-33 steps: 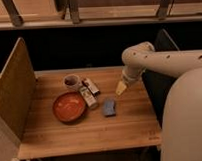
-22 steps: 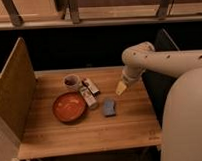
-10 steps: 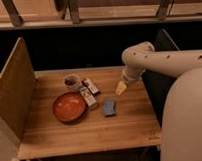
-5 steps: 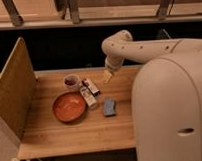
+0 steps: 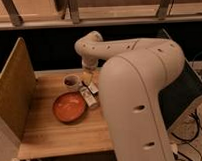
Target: Move the arm in a circular motion
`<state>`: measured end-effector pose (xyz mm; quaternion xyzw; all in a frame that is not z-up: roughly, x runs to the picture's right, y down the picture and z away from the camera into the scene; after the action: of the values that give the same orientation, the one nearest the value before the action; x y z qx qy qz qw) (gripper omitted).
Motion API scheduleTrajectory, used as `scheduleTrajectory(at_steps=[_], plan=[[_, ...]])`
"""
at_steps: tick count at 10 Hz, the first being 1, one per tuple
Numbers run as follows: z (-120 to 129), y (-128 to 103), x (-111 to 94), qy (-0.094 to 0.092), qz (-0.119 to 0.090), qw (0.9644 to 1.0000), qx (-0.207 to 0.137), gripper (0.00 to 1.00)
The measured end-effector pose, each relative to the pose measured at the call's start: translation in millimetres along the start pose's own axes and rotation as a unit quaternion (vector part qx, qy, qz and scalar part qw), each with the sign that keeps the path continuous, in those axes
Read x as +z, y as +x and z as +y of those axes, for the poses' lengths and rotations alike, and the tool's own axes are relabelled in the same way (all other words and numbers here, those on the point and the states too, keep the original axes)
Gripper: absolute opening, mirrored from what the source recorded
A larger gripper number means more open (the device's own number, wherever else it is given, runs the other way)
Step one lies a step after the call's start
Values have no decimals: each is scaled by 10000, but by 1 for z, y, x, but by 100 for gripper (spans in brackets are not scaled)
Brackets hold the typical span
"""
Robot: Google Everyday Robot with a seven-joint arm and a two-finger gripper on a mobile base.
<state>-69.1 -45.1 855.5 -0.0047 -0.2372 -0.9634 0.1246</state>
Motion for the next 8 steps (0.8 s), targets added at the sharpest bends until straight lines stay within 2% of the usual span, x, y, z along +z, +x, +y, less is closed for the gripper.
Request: scheduleTrajectory(at_steps=[2, 4, 5, 6, 7, 8], plan=[[-41, 19, 10, 230, -189, 9985, -470, 80], [-72, 8, 3, 236, -402, 9976, -515, 80], [-79, -2, -4, 170, -441, 9981, -398, 80], [-83, -23, -17, 6, -498, 9987, -138, 80], [-81, -45, -27, -175, -580, 9981, 129, 80], [-74, -73, -39, -395, -694, 9957, 459, 80]])
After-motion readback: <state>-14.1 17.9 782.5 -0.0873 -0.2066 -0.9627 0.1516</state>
